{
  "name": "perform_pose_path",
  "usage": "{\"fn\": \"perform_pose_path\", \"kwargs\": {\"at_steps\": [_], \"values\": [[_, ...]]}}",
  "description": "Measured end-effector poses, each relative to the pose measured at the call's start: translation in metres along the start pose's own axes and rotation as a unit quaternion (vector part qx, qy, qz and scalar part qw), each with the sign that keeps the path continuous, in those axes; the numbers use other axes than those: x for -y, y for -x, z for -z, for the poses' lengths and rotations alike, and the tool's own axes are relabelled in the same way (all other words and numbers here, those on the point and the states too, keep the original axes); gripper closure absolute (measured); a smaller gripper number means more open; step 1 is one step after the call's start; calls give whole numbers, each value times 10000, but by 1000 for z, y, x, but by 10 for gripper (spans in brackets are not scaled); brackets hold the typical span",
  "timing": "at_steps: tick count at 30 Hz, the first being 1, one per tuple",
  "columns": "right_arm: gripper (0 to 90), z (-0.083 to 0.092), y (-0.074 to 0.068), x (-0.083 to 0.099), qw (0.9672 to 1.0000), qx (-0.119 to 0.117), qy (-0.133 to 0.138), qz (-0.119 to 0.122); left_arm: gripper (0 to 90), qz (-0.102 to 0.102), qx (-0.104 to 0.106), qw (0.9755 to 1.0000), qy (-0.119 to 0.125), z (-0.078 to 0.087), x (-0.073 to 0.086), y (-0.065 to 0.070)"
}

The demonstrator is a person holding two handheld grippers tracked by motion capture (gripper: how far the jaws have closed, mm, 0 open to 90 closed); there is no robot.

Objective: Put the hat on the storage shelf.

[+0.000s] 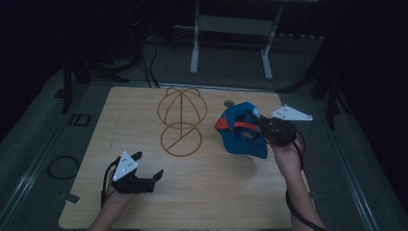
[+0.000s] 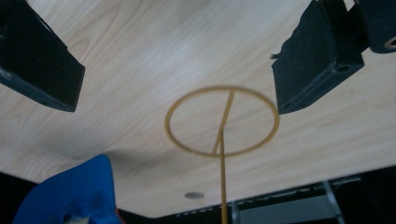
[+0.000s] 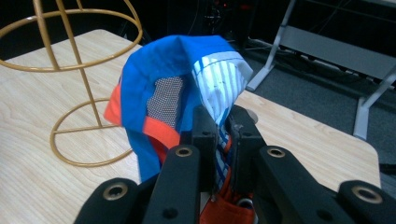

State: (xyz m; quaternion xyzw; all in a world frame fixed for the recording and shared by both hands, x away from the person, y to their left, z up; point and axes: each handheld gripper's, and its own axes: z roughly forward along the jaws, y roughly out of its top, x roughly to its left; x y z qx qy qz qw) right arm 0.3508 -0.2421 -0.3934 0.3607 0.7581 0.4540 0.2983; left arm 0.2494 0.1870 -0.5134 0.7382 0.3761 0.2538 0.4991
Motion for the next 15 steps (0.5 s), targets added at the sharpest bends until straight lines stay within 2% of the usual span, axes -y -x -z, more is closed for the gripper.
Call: {"fn": "perform_pose_path", "kwargs": {"at_steps": [5, 7, 11, 13, 15], "values": [[835, 13, -6, -4, 9998, -67, 139, 95, 26, -124, 111, 9998, 69, -4, -30, 2], [836, 16, -9, -5, 9996, -37, 172, 206, 26, -145, 166, 9997, 110, -7, -42, 5], [836, 23, -14, -8, 9994, -167, 272, 158, 26, -316, 267, 9990, 167, -13, -67, 10], [836, 26, -19, -9, 9992, -189, 303, 206, 26, -351, 392, 9984, 198, -17, -79, 13], [836, 29, -23, -9, 9985, -317, 376, 232, 26, -402, 453, 9979, 226, -20, -90, 17]]}}
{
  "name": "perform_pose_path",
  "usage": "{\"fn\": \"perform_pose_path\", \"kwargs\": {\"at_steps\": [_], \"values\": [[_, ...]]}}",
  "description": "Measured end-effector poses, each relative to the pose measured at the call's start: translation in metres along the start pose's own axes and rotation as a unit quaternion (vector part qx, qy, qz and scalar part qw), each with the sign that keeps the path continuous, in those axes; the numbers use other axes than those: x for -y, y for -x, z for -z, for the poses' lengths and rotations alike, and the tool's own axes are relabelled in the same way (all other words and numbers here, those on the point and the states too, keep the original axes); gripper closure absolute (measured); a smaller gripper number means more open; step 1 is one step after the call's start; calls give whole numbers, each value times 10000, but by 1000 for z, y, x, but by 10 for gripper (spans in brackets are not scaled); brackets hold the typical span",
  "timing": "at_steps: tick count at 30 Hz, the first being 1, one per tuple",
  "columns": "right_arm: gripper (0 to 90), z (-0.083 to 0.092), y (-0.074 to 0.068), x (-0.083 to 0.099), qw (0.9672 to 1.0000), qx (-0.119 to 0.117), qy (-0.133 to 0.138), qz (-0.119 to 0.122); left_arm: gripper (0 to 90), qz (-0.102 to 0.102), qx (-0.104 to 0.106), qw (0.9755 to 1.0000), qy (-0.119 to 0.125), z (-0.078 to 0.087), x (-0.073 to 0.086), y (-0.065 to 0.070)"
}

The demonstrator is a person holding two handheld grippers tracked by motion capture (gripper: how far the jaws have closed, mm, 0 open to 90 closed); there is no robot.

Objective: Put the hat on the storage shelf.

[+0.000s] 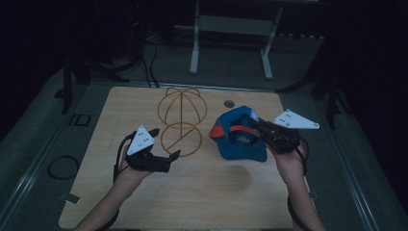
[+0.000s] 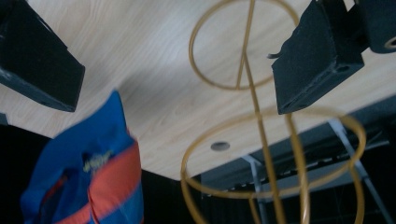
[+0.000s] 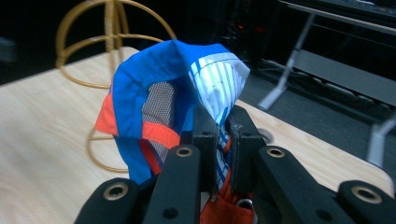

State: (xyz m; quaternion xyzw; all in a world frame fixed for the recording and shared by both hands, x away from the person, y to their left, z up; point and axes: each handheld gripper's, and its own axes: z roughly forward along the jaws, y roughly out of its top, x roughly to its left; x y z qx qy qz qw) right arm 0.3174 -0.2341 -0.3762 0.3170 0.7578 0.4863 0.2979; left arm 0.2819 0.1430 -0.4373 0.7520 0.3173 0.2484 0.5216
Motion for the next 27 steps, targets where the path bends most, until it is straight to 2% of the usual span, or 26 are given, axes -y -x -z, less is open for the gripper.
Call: {"fn": "perform_pose_path", "kwargs": {"at_steps": [9, 15, 19, 20, 21, 23, 25, 27], "values": [[836, 8, -24, -5, 9995, -203, 158, 207, 26, -198, 288, 9994, 67, -19, -46, 13], [836, 9, -32, -8, 9990, -292, 174, 305, 26, -372, 372, 9986, -81, -35, -71, 23], [835, 6, -36, -9, 9986, -378, 157, 324, 66, -478, 463, 9976, -207, -48, -84, 33], [836, 6, -37, -9, 9986, -402, 162, 315, 101, -558, 401, 9974, -228, -51, -86, 36], [836, 6, -37, -9, 9986, -399, 164, 313, 136, -579, 397, 9973, -203, -54, -88, 38], [835, 5, -39, -10, 9984, -418, 173, 341, 157, -546, 396, 9972, -309, -61, -91, 41], [835, 6, -40, -10, 9984, -419, 187, 340, 209, -496, 547, 9966, -366, -67, -92, 42], [835, 6, -40, -11, 9982, -451, 206, 329, 276, -555, 608, 9954, -492, -72, -93, 44]]}}
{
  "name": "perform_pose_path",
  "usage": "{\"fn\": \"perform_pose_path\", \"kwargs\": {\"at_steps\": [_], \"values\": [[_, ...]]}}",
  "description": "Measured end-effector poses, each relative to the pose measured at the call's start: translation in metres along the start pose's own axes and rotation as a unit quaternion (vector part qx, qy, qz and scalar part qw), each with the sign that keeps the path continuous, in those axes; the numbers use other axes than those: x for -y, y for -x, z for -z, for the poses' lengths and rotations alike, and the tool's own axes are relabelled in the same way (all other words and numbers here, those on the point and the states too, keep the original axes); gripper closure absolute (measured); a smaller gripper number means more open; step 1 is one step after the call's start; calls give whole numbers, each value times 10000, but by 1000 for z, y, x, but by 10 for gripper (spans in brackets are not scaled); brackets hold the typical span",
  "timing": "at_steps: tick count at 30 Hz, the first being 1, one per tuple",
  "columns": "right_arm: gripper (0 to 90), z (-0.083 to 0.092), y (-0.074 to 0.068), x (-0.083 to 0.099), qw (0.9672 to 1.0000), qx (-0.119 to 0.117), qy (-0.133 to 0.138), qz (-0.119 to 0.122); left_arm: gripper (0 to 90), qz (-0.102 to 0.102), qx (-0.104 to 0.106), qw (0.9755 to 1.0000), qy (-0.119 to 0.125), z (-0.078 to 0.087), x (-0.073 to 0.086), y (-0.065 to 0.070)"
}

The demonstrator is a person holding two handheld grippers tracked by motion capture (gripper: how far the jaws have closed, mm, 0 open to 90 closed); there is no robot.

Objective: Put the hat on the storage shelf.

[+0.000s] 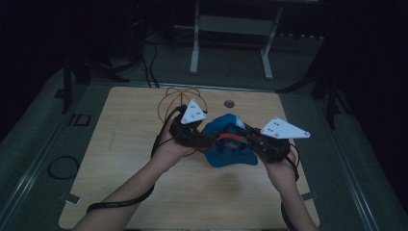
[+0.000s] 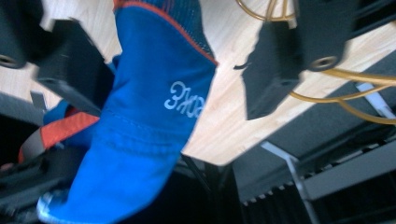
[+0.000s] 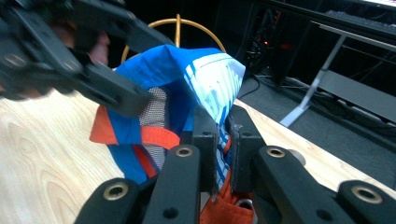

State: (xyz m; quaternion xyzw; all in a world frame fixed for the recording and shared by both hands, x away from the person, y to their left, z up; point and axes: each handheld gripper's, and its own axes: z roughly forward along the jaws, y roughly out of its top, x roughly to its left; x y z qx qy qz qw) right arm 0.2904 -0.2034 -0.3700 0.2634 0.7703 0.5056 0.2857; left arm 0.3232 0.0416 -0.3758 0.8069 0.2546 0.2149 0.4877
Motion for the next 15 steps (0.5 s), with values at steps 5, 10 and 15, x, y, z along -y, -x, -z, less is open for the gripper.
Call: {"fn": "perform_pose_path", "kwargs": {"at_steps": [5, 10, 15], "values": [[835, 2, -3, -2, 10000, 2, 45, 65, 465, 23, 136, 9998, -174, -11, -2, 0], [835, 2, -4, -1, 10000, -29, 63, 46, 618, 5, 190, 9994, -290, -18, -4, 1], [835, 1, -6, 1, 10000, -28, 31, 36, 859, 11, 191, 9990, -393, -24, -5, 4]]}}
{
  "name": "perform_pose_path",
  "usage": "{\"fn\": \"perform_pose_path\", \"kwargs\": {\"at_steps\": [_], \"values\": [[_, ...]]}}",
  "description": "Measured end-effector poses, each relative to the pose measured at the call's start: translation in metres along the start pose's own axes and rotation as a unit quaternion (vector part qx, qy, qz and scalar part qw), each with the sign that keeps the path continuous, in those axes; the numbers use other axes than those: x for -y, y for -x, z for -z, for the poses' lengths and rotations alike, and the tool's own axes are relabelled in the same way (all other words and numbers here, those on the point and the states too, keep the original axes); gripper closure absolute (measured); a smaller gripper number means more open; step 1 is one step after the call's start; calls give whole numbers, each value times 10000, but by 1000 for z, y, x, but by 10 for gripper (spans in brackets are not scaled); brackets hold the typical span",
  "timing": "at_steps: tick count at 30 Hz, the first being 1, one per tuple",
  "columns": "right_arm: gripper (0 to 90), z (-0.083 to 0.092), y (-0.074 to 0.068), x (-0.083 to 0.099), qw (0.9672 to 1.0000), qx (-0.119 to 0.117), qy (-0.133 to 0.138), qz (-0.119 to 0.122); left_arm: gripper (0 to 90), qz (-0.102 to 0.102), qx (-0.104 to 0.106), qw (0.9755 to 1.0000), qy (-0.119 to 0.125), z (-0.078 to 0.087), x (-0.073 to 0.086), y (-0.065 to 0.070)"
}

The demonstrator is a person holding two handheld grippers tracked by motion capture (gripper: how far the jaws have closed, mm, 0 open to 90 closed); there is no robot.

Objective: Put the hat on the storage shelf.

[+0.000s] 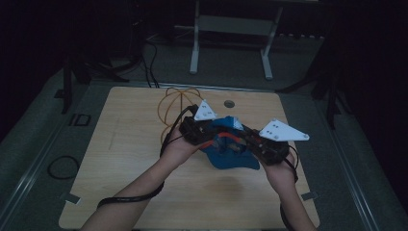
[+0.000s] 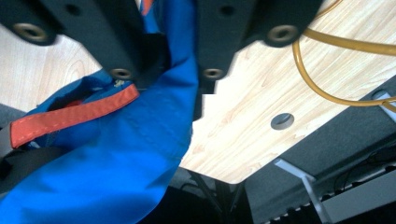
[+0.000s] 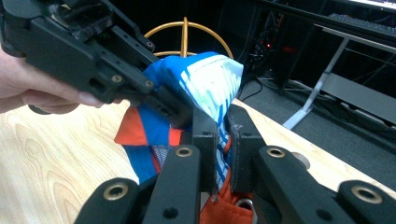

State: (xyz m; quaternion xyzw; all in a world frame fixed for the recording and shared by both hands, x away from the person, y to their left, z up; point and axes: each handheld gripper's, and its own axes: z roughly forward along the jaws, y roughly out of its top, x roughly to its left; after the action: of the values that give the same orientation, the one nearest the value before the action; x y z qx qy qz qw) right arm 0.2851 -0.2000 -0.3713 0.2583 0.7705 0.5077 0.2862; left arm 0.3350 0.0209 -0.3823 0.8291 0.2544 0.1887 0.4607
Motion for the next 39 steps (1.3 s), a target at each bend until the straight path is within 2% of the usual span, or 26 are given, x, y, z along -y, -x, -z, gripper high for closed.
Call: {"fn": "perform_pose_path", "kwargs": {"at_steps": [5, 9, 15, 18, 22, 24, 25, 27, 28, 31, 32, 33, 34, 36, 38, 39], "values": [[834, 0, -1, 5, 10000, 18, -18, -94, 888, -107, -137, 9998, -25, -3, -2, 4], [827, 5, 0, 11, 9996, -46, 42, -265, 892, -187, -239, 9995, 125, 0, -5, 8], [782, 15, -7, 16, 9996, -84, 110, -262, 895, -429, -381, 9979, 289, 5, -14, 16], [718, 23, -11, 18, 9995, -129, 125, -277, 895, -548, -431, 9969, 354, 9, -18, 19], [573, 36, -17, 20, 9989, -256, 226, -309, 895, -559, -449, 9961, 513, 14, -19, 21], [468, 50, -18, 21, 9985, -324, 344, -274, 895, -603, -371, 9959, 560, 17, -18, 20], [468, 50, -18, 21, 9985, -324, 344, -274, 895, -623, -400, 9956, 580, 18, -17, 20], [418, 57, -17, 23, 9985, -295, 395, -223, 894, -664, -291, 9951, 669, 21, -15, 19], [389, 59, -16, 24, 9984, -337, 398, -231, 894, -699, -305, 9947, 695, 23, -14, 18], [346, 64, -12, 28, 9981, -463, 361, -209, 894, -764, -109, 9933, 864, 32, -10, 13], [346, 64, -12, 28, 9981, -463, 361, -209, 894, -764, -109, 9933, 864, 32, -10, 13], [356, 65, -10, 29, 9979, -485, 353, -232, 894, -775, -19, 9919, 1002, 37, -7, 9], [414, 67, -7, 32, 9977, -516, 379, -218, 894, -784, 172, 9902, 1143, 43, -4, 4], [427, 67, -6, 32, 9976, -550, 375, -197, 894, -776, 140, 9901, 1164, 45, -3, 2], [460, 67, -5, 33, 9974, -574, 393, -183, 894, -793, 374, 9874, 1319, 50, 0, -3], [478, 66, -6, 33, 9966, -694, 426, -134, 894, -785, 488, 9869, 1326, 52, 2, -6]]}}
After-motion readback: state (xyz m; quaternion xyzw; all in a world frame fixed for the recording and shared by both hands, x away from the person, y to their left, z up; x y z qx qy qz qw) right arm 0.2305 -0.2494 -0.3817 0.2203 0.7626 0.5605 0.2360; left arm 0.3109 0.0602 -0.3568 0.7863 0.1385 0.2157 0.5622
